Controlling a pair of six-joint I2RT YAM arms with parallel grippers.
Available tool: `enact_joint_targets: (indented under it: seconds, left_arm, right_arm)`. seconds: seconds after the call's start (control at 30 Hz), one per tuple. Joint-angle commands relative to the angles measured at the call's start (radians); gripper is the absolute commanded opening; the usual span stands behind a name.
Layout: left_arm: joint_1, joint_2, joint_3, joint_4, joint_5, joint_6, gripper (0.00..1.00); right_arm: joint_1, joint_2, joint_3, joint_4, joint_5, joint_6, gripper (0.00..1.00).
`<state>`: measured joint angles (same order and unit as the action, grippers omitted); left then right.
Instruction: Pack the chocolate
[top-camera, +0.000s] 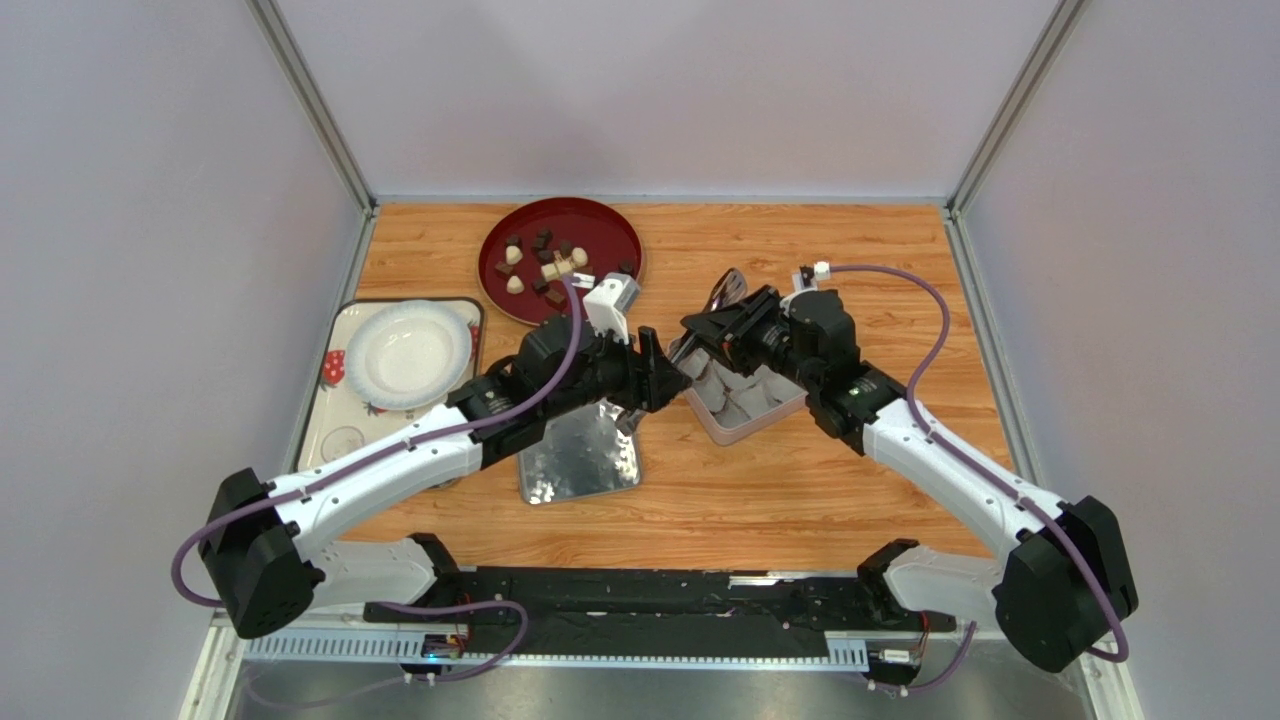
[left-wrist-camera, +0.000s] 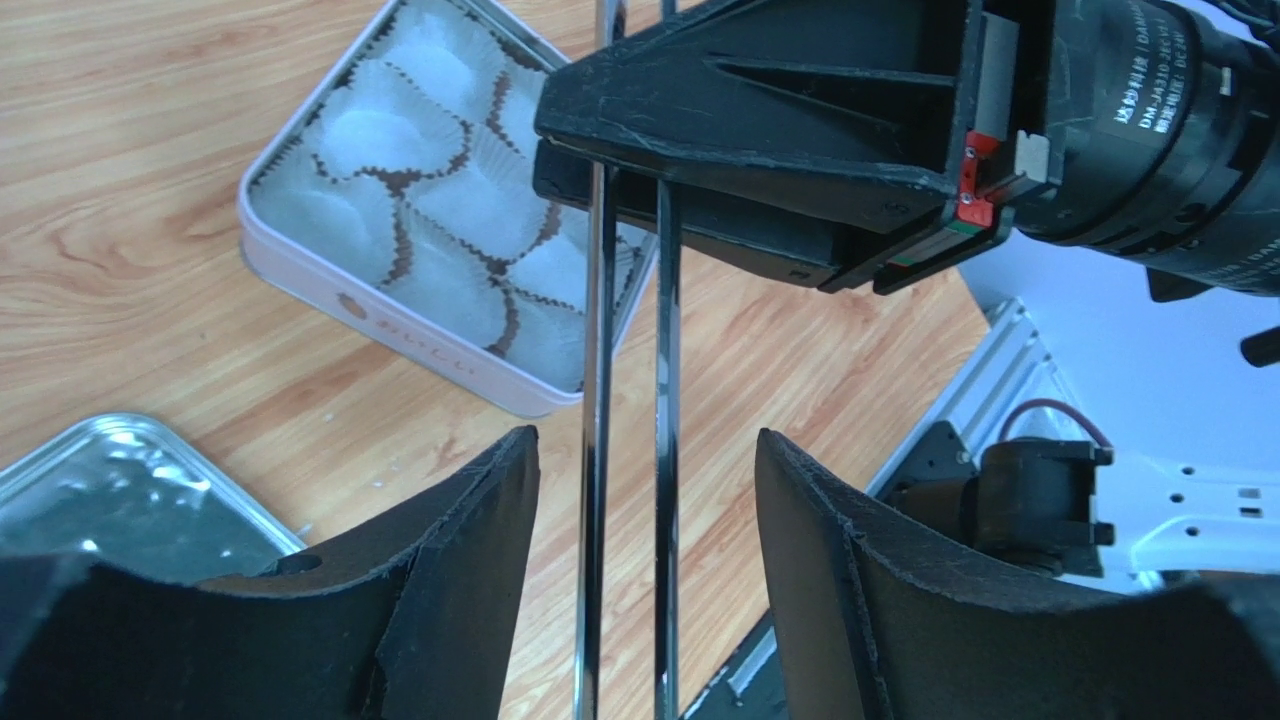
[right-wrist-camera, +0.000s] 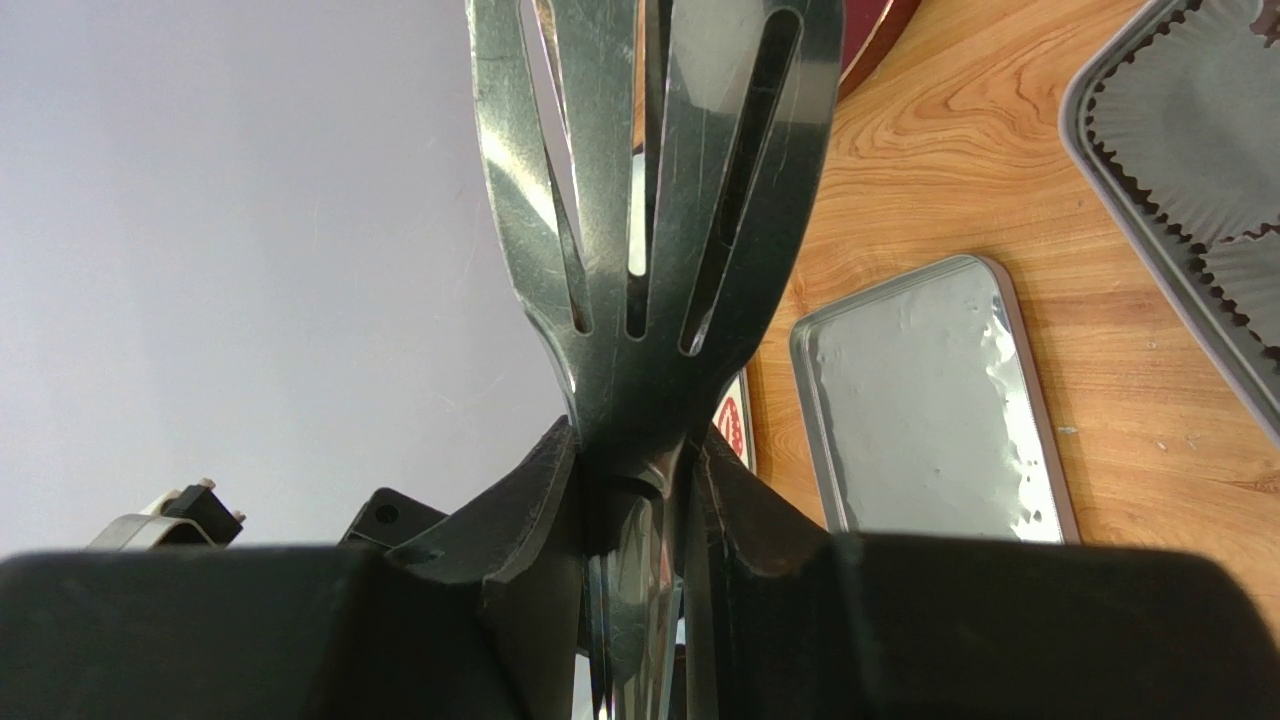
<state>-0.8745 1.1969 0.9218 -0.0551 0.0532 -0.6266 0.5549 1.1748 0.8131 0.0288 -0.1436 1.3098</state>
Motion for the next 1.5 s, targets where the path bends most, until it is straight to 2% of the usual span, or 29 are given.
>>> enact_joint_targets:
  seconds: [0.0,0.27,0.8,0.93,1.03,1.07,1.13,1.17,1.23,1.27,1.37,1.47]
  left_arm:
    - [0.002,-0.025,-0.027,0.103,0.046,-0.044,0.62]
    - [0.002,-0.037,-0.035,0.109,0.053,-0.035,0.58]
    - [0.0,-0.03,-0.029,0.084,0.04,0.008,0.42]
    - [0.0,-0.036,-0.011,0.031,0.007,0.03,0.39]
    - [0.002,-0.043,0.012,-0.027,-0.022,0.067,0.34]
    - [0.003,-0.043,0.023,-0.05,-0.029,0.089,0.34]
    - [0.003,-0.033,0.064,-0.129,-0.052,0.108,0.35]
    - [0.003,-0.03,0.077,-0.156,-0.052,0.122,0.36]
    - [0.006,-0.028,0.101,-0.218,-0.116,0.128,0.38]
    - [0.015,-0.031,0.106,-0.227,-0.122,0.139,0.39]
    - [0.051,-0.039,0.126,-0.281,-0.118,0.154,0.41]
    - [0.086,-0.043,0.152,-0.345,-0.122,0.186,0.42]
  right_arm:
    - [-0.007,-0.023,-0.003,0.083,-0.013,0.037,0.0]
    - [-0.009,-0.023,-0.023,0.099,-0.013,0.059,0.0]
    - [-0.009,-0.009,-0.037,0.114,-0.024,0.074,0.0]
    - [-0.009,-0.009,-0.034,0.102,-0.027,0.066,0.02]
    - [-0.009,-0.017,-0.017,0.065,-0.021,0.036,0.16]
    - [-0.01,-0.018,-0.009,0.05,-0.019,0.025,0.27]
    - [-0.013,-0.023,0.024,-0.012,-0.019,-0.017,0.38]
    - [-0.013,-0.027,0.035,-0.065,-0.019,-0.036,0.49]
    - [-0.019,-0.036,0.07,-0.11,-0.02,-0.087,0.58]
    - [-0.023,-0.041,0.08,-0.154,-0.021,-0.104,0.67]
    - [-0.041,-0.079,0.097,-0.24,-0.008,-0.182,0.77]
    - [-0.061,-0.15,0.103,-0.327,0.041,-0.288,0.82]
